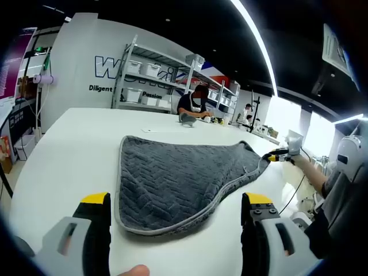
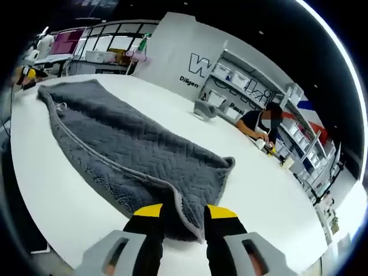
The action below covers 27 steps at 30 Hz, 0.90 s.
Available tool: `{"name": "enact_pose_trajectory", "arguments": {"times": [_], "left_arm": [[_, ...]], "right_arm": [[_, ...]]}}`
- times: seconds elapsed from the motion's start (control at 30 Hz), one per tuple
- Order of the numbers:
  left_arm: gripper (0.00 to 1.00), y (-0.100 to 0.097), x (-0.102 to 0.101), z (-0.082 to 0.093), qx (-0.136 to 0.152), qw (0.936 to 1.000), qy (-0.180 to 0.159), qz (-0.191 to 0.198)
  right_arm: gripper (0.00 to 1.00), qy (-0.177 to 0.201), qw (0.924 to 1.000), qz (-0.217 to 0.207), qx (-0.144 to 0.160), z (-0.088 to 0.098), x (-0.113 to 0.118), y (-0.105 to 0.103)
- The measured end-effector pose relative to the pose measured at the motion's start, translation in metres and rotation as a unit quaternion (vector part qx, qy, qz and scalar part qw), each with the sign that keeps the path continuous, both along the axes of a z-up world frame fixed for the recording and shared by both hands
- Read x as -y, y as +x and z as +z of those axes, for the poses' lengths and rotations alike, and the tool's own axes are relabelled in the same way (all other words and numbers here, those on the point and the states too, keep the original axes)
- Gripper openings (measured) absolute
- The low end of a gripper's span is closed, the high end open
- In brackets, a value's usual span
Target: Fold the towel on the table until its edges align and the towel forms a compact rectangular stack.
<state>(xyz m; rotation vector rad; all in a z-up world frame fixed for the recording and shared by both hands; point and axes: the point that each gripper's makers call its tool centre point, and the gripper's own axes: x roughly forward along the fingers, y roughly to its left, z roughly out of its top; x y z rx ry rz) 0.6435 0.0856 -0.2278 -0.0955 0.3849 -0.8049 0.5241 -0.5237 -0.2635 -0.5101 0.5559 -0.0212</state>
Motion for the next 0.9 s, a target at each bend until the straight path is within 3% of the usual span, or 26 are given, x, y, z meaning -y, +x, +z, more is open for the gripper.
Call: {"name": "enact_pose_trajectory", "arguments": {"times": [0.1,0.3,0.53,0.9], "left_arm": [[0.99,-0.001,0.000,0.000,0.000,1.0000,0.001,0.000],[0.99,-0.001,-0.005,0.000,-0.001,1.0000,0.000,0.006],[0.98,0.001,-0.007,0.000,-0.001,1.0000,-0.001,0.008],[0.98,0.002,0.007,0.000,0.000,1.0000,-0.003,-0.007]], "right_arm": [[0.21,-0.025,0.9996,0.010,-0.011,-0.003,0.001,0.003],[0.05,-0.037,0.9989,0.026,-0.012,-0.004,-0.002,-0.001],[0.04,-0.046,0.9986,0.024,0.011,0.007,-0.001,-0.029],[0.04,-0.036,0.9971,0.063,0.025,-0.007,0.002,-0.069]]}}
